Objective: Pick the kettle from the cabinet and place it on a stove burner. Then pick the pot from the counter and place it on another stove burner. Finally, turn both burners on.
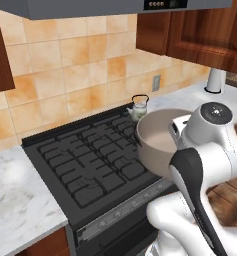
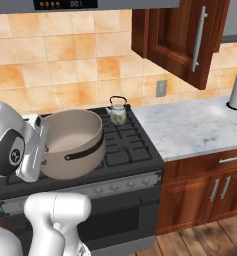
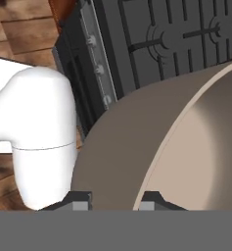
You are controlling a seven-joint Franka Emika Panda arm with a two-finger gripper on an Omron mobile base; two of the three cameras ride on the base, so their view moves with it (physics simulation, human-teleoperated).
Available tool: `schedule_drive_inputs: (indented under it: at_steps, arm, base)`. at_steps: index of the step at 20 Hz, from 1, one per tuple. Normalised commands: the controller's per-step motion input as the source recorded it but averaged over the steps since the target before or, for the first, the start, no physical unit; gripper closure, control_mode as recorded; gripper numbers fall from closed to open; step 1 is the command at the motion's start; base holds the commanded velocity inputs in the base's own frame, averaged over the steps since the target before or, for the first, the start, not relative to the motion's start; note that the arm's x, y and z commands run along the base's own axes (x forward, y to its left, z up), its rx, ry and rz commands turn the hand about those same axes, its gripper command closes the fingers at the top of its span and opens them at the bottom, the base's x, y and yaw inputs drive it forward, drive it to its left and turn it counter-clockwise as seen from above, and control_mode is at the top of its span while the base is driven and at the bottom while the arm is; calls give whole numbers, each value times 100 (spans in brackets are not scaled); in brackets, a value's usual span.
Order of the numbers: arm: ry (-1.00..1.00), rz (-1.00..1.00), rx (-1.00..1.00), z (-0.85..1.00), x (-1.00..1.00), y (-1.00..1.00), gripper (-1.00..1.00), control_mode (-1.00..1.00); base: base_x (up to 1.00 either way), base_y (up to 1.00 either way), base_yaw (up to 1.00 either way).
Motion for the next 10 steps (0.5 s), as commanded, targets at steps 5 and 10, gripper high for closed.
schedule_drive_inputs:
  at_steps: [5,10]
  arm:
    - [0,0,2,0,44,0,100,-100]
    - [0,0,2,0,41,-5,100,-100]
  base:
    - [0,0,0]
    - [0,0,0]
